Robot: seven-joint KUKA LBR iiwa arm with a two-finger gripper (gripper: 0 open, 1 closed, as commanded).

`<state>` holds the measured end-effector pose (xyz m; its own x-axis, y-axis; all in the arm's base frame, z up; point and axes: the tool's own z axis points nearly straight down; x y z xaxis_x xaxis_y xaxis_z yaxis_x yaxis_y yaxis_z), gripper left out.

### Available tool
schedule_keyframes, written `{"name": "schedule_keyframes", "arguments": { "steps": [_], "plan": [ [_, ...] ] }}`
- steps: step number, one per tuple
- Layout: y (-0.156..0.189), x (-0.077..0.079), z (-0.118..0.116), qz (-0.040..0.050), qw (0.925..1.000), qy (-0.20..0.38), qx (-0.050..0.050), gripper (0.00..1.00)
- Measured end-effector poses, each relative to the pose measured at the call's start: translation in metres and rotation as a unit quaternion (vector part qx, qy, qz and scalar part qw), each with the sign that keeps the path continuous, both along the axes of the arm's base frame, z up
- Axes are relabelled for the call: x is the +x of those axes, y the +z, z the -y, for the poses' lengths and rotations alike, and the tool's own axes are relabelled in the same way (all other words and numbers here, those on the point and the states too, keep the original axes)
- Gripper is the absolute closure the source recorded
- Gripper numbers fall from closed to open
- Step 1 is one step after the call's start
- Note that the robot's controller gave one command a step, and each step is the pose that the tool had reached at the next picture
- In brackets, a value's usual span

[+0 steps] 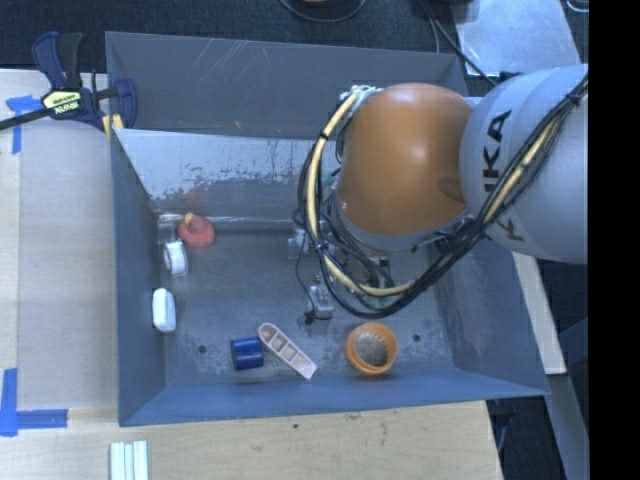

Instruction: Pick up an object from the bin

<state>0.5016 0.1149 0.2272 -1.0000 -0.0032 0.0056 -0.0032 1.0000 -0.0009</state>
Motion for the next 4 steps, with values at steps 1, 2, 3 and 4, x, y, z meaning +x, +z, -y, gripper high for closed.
{"name": "schedule_keyframes", "arguments": {
  "steps": [1,2,3,4],
  "plan": [
    [0.005,0.002,0.001,0.0042,1.0,-0.002,0.001,0.0],
    [-0.101,-0.009,-0.016,0.0033,0.9951,0.099,0.001,0.0],
    [-0.066,-0.014,-0.03,0.0065,0.9785,0.206,0.001,0.0],
    [-0.107,-0.017,0.016,0.0039,0.9754,0.22,0.001,0.0]
  ]
}}
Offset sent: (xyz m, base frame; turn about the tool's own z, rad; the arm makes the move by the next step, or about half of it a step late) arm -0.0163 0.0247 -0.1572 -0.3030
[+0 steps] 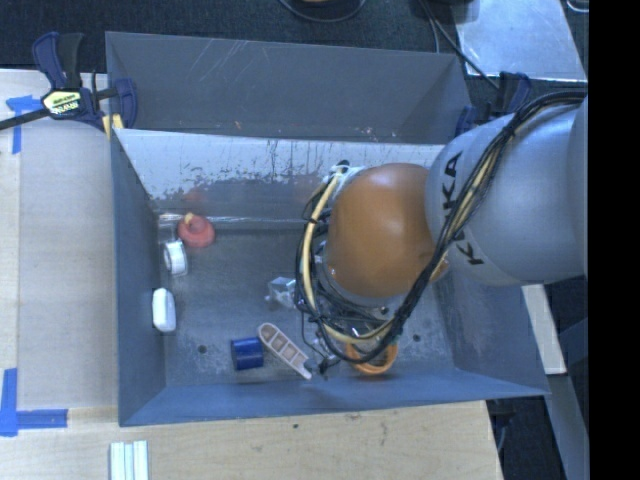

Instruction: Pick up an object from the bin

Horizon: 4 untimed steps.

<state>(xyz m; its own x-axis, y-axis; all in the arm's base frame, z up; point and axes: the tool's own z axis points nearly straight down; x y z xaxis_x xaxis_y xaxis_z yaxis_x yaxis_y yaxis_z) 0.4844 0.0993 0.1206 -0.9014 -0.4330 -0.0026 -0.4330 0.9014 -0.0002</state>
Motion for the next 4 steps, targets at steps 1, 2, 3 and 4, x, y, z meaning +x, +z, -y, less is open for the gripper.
{"name": "schedule_keyframes", "arguments": {
  "steps": [1,2,3,4],
  "plan": [
    [-0.05,0.0,0.005,0.0061,0.9994,0.035,0.002,0.0],
    [-0.049,0.002,-0.053,0.0036,0.9995,-0.031,0.002,1.0],
    [-0.049,0.002,-0.053,0.0035,0.9995,-0.031,0.002,1.0],
    [-0.045,0.001,-0.053,0.0015,0.9995,-0.031,0.001,1.0]
  ]
}}
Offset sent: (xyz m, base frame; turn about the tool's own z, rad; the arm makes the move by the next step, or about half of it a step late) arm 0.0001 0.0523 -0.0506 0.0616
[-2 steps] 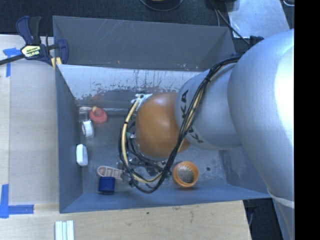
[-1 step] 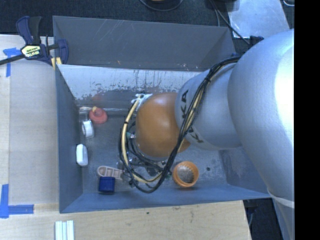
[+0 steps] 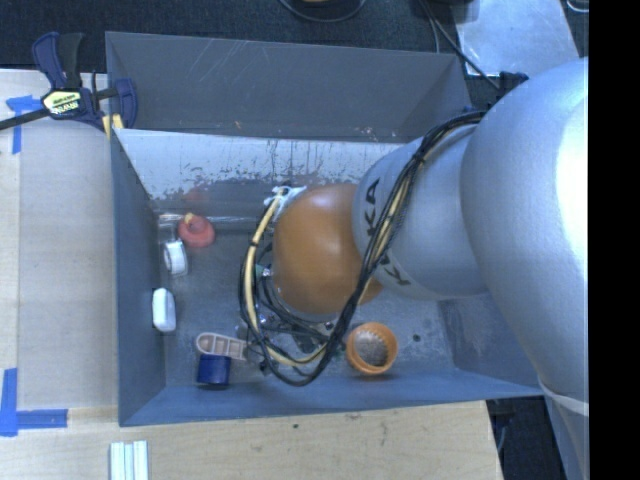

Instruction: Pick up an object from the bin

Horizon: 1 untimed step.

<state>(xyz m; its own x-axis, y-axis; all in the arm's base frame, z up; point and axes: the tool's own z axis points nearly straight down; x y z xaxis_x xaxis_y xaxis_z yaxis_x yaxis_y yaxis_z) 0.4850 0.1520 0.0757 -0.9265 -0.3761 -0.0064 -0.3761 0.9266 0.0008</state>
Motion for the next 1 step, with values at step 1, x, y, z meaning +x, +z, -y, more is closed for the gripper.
{"name": "schedule_keyframes", "arguments": {
  "steps": [1],
  "plan": [
    [0.0205,-0.0017,0.0011,-0.003,1.0,0.0,-0.001,1.0]
  ]
}}
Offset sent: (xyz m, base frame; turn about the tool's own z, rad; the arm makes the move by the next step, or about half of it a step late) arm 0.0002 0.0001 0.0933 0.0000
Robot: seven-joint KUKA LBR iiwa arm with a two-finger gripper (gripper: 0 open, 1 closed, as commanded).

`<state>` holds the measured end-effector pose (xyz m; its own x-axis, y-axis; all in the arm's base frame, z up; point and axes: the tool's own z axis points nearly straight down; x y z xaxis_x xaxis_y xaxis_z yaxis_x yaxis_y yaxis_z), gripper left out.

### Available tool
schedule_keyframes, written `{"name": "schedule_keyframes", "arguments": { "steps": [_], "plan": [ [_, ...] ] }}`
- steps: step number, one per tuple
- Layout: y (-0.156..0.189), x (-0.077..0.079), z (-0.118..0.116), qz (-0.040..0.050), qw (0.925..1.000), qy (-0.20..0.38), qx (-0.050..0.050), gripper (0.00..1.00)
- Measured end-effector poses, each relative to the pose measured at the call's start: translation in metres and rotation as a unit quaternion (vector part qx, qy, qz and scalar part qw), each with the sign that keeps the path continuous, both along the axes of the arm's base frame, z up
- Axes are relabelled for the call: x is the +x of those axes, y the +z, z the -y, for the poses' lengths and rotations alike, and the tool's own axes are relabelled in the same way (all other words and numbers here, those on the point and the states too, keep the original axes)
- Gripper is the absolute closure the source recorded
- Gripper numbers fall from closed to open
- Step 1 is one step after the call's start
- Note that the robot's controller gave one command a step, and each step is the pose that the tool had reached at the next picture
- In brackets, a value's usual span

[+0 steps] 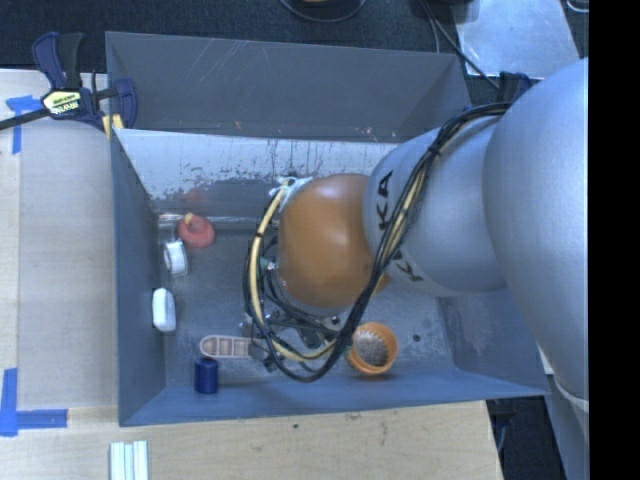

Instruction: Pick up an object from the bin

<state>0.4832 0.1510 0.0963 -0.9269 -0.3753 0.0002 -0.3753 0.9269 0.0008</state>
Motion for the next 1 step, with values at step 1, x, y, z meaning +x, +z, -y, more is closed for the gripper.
{"name": "schedule_keyframes", "arguments": {
  "steps": [1],
  "plan": [
    [0.0225,0.0011,-0.0003,0.0014,1.0,0.0,0.0,1.0]
  ]
}}
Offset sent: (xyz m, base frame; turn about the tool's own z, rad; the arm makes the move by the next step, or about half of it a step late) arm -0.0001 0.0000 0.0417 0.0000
